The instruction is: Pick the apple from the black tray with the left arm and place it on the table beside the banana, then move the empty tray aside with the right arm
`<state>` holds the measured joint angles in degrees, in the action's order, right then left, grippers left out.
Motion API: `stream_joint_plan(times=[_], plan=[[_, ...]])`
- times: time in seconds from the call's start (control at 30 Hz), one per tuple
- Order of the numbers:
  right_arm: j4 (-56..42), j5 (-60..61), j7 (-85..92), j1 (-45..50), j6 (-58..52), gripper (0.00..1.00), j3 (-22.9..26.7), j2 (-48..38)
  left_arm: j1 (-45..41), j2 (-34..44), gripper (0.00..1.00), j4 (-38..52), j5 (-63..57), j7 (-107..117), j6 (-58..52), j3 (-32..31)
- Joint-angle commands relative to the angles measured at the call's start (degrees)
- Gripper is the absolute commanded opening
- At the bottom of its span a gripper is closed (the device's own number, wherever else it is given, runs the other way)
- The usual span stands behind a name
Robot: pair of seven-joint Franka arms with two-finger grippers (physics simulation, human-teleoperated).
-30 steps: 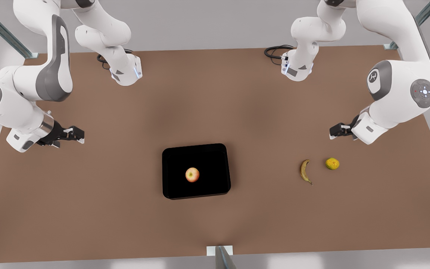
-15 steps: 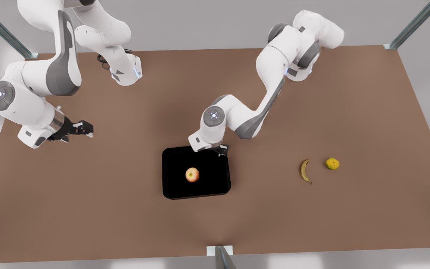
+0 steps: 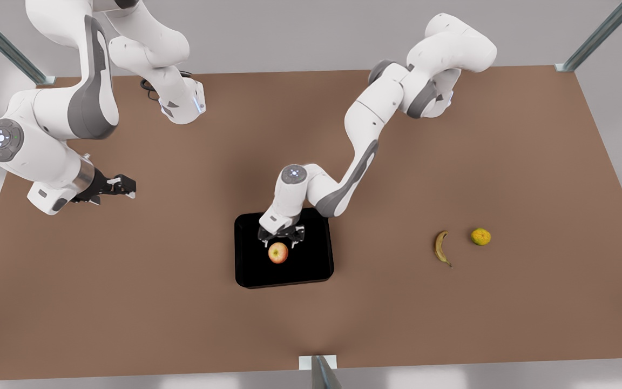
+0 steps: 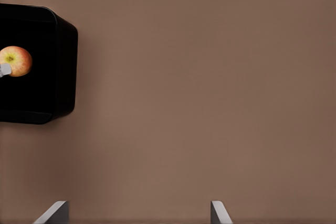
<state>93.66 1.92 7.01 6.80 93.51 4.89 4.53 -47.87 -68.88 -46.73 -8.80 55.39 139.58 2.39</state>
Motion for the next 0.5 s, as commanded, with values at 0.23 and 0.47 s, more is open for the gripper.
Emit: stream_joint_plan(times=[0.23,0.47], plan=[[-0.1,0.1,-1.1,-0.1,-0.1,1.00,0.0,-0.1,-1.6,-3.1,1.00,2.4,-2.3,12.5,1.4,3.1],[-0.1,0.1,-1.1,-0.1,-0.1,1.00,0.1,0.0,-2.2,-4.1,1.00,4.5,-3.0,14.6,-1.2,3.3]])
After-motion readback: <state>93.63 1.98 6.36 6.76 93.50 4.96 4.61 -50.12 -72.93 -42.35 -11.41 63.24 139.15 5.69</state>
